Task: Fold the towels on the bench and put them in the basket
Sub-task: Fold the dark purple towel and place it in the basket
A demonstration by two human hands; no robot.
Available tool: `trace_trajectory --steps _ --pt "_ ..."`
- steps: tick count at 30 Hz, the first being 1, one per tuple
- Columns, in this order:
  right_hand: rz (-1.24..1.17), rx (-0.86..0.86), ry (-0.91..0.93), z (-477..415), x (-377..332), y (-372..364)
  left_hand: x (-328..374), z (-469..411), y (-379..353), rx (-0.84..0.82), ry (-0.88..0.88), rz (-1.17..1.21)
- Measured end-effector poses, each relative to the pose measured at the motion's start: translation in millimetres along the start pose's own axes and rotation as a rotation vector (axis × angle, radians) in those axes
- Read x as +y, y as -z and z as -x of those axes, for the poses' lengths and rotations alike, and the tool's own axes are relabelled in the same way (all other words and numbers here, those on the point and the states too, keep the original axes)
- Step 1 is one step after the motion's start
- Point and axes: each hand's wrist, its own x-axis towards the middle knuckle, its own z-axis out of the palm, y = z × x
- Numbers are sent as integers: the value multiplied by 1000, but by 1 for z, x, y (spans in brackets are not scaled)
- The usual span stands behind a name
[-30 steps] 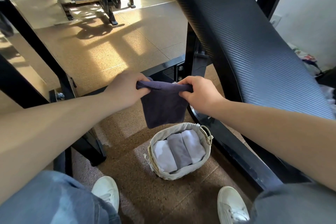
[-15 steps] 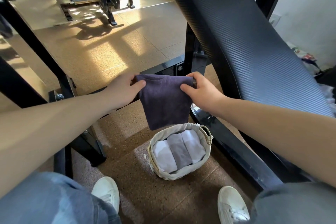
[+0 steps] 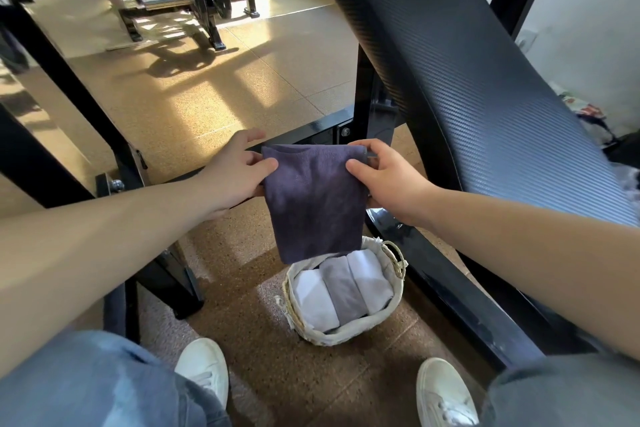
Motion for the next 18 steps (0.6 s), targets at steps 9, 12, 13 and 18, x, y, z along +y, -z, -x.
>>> trace_trajectory --steps 9,12,13,18 --pt "-46 4 23 -4 2 2 0 -1 -1 -80 101 15" --pt "-68 3 35 -5 1 2 -2 -3 0 -75 93 -8" --pt "-77 9 44 -5 1 2 -3 -3 0 -73 86 -11" --pt "-23 49 72 -5 1 3 -4 -3 2 -83 71 -27"
